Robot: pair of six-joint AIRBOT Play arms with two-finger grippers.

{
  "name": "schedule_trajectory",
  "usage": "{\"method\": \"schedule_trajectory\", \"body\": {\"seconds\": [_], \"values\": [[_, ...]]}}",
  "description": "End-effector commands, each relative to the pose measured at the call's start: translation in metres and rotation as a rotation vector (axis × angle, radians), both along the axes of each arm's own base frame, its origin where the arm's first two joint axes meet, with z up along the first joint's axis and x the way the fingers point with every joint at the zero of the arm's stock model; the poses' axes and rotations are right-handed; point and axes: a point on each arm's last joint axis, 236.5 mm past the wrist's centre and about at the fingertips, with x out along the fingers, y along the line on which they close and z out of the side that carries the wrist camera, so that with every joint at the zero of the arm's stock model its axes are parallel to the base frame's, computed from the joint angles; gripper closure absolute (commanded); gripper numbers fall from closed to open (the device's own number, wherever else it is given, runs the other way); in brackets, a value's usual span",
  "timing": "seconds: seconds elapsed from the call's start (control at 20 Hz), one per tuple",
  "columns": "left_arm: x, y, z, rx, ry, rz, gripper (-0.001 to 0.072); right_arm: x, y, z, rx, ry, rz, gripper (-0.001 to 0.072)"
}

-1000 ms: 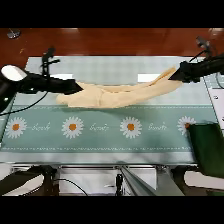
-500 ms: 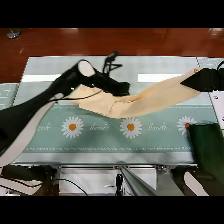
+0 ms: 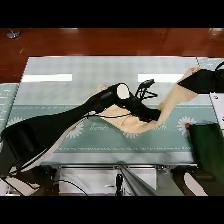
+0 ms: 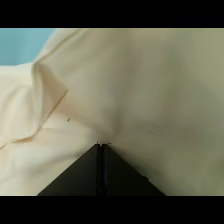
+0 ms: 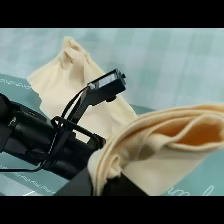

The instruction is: Fold the shirts.

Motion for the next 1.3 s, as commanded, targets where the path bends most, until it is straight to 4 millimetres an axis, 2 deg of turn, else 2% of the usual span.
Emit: {"method": "schedule_trajectory", "body": {"seconds": [0.0,0.1,0.15,0.25,0.35,0.45,0.5,0.55,0.65,0.75,0.85,0.95,1.05,1.15,1.25], "values": [[0.03,0.021,0.009,-0.008,0.023,0.052,0.0679,0.0,0.0,0.0,0.001,0.003,-0.009,0.0687],[0.082,0.068,0.028,-0.018,0.025,0.146,0.068,0.0,0.003,0.002,0.014,0.001,-0.006,0.0687],[0.11,0.097,0.042,-0.029,0.017,0.208,0.068,0.001,0.007,0.005,0.033,-0.008,0.002,0.0686],[0.159,0.163,0.078,-0.058,-0.019,0.344,0.0681,0.002,0.029,0.017,0.125,-0.031,0.071,0.0687],[0.191,0.235,0.122,-0.059,-0.126,0.467,0.068,0.007,0.055,0.018,0.173,-0.034,0.136,0.0687],[0.199,0.302,0.168,-0.029,-0.265,0.569,0.068,0.015,0.089,0.005,0.185,-0.019,0.203,0.0687],[0.195,0.329,0.19,-0.016,-0.335,0.608,0.068,0.021,0.111,-0.005,0.195,-0.008,0.234,0.0687],[0.188,0.354,0.213,-0.004,-0.413,0.646,0.068,0.029,0.131,-0.016,0.203,0.003,0.253,0.0687],[0.163,0.39,0.248,0.017,-0.537,0.707,0.068,0.043,0.168,-0.049,0.203,0.053,0.287,0.0686],[0.132,0.409,0.267,0.03,-0.618,0.748,0.068,0.054,0.199,-0.079,0.19,0.109,0.326,0.0686],[0.1,0.413,0.266,0.044,-0.657,0.761,0.068,0.066,0.23,-0.105,0.177,0.151,0.364,0.0687],[0.073,0.408,0.248,0.045,-0.641,0.758,0.068,0.077,0.255,-0.125,0.17,0.181,0.393,0.0686],[0.052,0.404,0.22,0.052,-0.601,0.754,0.068,0.086,0.276,-0.142,0.167,0.201,0.41,0.0686],[0.038,0.402,0.192,0.064,-0.554,0.753,0.068,0.092,0.292,-0.16,0.164,0.225,0.418,0.0686],[0.031,0.401,0.169,0.076,-0.507,0.752,0.0679,0.099,0.3,-0.176,0.168,0.246,0.397,0.0686]]}}
